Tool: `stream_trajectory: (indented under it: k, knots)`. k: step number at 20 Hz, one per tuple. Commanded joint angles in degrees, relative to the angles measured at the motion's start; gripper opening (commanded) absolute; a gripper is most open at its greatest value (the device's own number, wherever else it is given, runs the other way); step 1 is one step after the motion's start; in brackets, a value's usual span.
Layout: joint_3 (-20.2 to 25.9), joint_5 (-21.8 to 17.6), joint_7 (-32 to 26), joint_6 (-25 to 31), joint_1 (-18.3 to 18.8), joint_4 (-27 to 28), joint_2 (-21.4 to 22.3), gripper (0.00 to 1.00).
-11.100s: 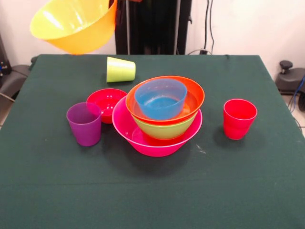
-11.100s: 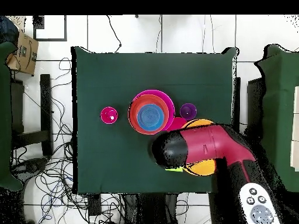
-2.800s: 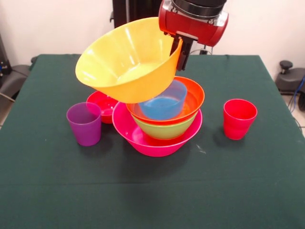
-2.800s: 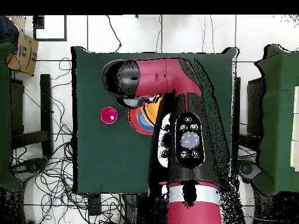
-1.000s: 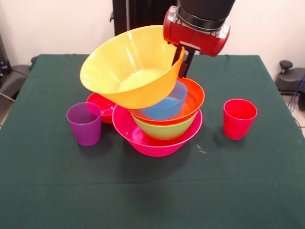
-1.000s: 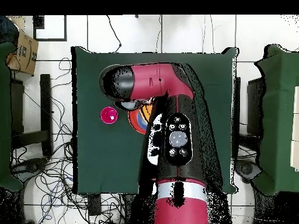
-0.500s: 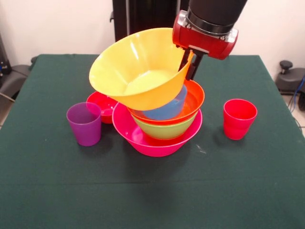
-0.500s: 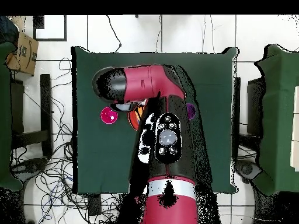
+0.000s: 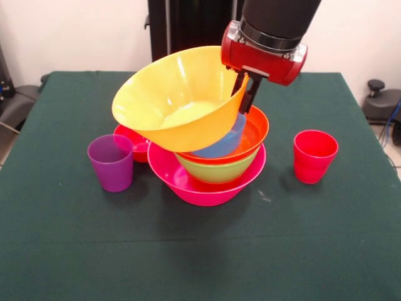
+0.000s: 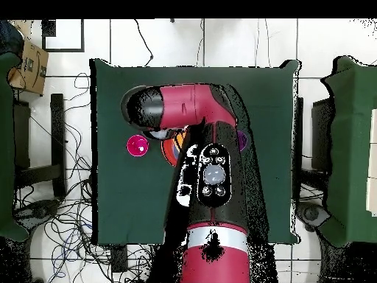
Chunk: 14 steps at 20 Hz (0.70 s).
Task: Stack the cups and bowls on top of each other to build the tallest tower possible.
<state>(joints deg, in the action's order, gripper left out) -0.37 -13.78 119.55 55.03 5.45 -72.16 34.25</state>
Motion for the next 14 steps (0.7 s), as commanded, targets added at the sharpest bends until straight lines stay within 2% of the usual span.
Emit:
stream_trajectory:
  k: [1, 9, 14]
  knots:
    - [0.4, 1.6, 9.7, -2.9, -2.1, -2.5, 0.3, 0.0]
    - [-1.0, 3.4, 9.0, 0.0, -3.0, -2.4, 1.8, 0.0]
    - [-2.3, 4.4, 9.0, -1.3, -3.9, -4.0, 2.3, 0.0]
